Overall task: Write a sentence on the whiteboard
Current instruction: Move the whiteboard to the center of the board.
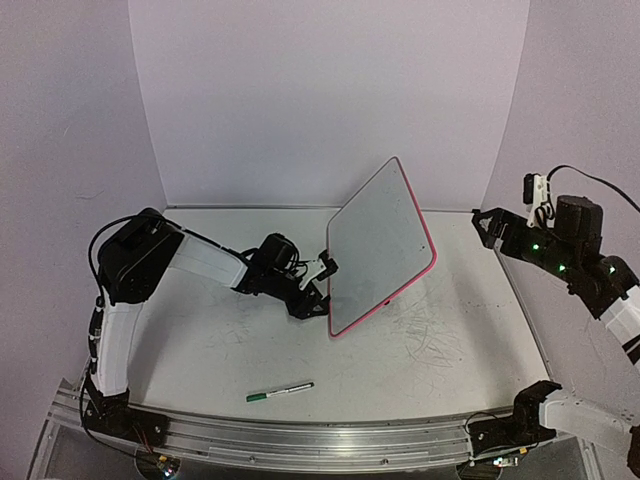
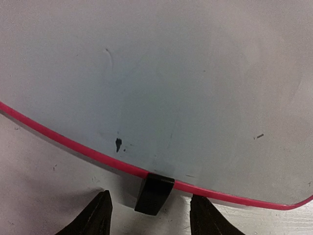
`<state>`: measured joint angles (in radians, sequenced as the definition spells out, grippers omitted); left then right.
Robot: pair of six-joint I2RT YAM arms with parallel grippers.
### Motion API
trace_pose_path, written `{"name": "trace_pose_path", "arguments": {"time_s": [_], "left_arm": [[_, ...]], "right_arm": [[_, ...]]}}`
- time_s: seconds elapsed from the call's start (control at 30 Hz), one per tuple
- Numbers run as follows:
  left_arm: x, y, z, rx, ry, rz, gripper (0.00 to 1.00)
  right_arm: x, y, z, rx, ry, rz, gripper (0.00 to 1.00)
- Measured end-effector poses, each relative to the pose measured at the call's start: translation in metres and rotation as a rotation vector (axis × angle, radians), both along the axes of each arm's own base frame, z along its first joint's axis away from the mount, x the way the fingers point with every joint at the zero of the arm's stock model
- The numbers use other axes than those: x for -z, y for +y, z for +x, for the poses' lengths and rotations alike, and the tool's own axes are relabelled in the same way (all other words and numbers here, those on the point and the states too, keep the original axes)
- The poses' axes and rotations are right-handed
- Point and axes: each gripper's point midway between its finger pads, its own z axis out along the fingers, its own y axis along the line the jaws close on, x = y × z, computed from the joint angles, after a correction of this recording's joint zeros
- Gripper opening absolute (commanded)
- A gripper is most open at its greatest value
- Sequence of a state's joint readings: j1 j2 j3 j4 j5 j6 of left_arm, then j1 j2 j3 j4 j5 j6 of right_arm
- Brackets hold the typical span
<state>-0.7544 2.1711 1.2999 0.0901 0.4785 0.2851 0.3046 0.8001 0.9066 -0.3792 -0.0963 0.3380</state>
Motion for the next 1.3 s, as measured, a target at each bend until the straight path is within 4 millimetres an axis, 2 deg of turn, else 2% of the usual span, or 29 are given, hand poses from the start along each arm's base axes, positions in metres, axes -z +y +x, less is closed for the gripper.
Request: {"name": "trace_pose_path", "arguments": {"time_s": [0.13,0.33,0.47,0.63,0.73,0.83,0.93,1.07,1.17,1.3], "left_arm": [[0.001,-0.006,0.000,0.014,-0.050,0.007,0.32],[0.003,-0.023,-0.008,-0.036,-0.103,0.029,0.19],[0.003,-0.043,-0.026,-0.101,-0.129,0.021,0.16],[0.004,-0.067,-0.046,-0.231,-0.125,-0.001,0.16],[0.003,-0.078,-0.051,-0.322,-0.089,-0.025,0.21],[0.003,-0.093,-0.055,-0.385,-0.059,-0.054,0.31],[0.001,-0.110,-0.062,-0.406,-0.037,-0.091,0.44],[0.000,-0.114,-0.070,-0.409,-0.016,-0.107,0.66],[-0.003,-0.101,-0.081,-0.390,0.005,-0.097,0.78],[-0.018,-0.067,-0.098,-0.347,0.063,-0.079,0.85]], "right_arm": [[-0.009,-0.001,-0.005,-0.003,-0.032,0.010,0.98],[-0.013,-0.001,-0.005,-0.005,-0.046,0.005,0.98],[-0.021,-0.003,-0.003,0.008,-0.050,-0.007,0.98],[-0.042,-0.016,0.001,0.078,-0.071,-0.023,0.98],[-0.055,-0.022,0.005,0.124,-0.082,-0.021,0.98],[-0.062,-0.021,0.012,0.138,-0.078,-0.006,0.98],[-0.057,-0.010,0.019,0.114,-0.048,0.009,0.98],[-0.042,0.020,0.022,0.041,0.002,0.010,0.98],[-0.037,0.036,0.020,-0.001,0.018,0.006,0.98],[-0.040,0.033,0.018,0.014,0.005,0.002,0.98]]}}
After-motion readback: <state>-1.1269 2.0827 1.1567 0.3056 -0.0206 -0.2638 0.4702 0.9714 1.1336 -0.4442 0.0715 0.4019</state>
